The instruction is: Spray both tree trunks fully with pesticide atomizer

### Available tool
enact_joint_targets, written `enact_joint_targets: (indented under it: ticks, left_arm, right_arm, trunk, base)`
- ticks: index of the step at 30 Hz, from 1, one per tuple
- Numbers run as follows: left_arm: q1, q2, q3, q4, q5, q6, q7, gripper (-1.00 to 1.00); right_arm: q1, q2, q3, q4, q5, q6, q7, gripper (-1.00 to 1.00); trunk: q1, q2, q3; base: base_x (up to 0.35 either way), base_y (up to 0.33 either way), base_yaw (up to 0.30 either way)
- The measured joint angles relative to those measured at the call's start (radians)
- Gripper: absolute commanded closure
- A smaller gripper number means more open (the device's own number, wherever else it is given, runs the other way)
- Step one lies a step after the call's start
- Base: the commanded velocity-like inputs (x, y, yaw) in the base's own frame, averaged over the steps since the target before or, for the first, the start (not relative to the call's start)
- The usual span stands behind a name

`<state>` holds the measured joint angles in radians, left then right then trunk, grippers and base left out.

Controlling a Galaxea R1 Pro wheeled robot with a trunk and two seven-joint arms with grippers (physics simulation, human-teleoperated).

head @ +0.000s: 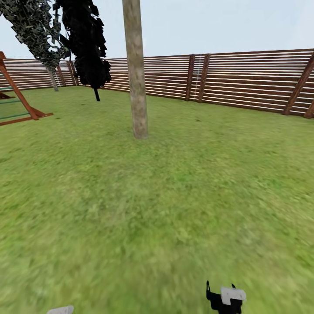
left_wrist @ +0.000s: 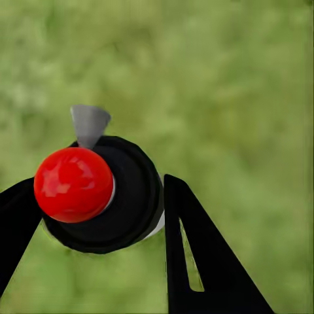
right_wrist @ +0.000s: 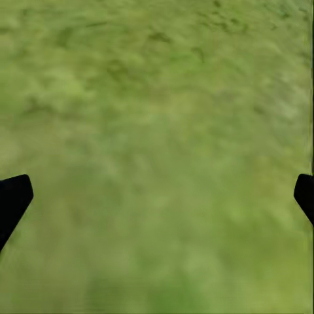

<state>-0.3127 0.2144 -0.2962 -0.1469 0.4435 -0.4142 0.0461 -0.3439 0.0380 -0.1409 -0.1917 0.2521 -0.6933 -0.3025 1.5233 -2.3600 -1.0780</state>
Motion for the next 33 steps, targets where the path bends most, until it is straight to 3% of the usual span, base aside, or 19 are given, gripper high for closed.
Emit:
enact_joint_targets:
  ticks: [4,19,33]
  left_arm:
    - [0.000,-0.001,0.000,0.000,0.000,0.000,0.000,1.00]
    - [0.000,0.000,0.000,0.000,0.001,0.002,0.000,1.00]
    - [0.000,0.000,0.000,0.000,0.001,0.000,0.000,1.00]
  right_arm:
    - [0.000,-0.011,0.003,-0.024,0.004,0.000,0.003,-1.00]
    - [0.000,-0.011,0.009,0.014,0.012,0.000,0.013,-1.00]
    - [0.000,-0.010,0.009,0.015,0.011,0.000,0.011,-1.00]
  trunk:
    - [0.000,0.000,0.000]
    - [0.000,0.000,0.000]
    - [0.000,0.000,0.000]
  base:
    - [0.339,0.000,0.000]
    - [0.339,0.000,0.001]
    - [0.339,0.000,0.251]
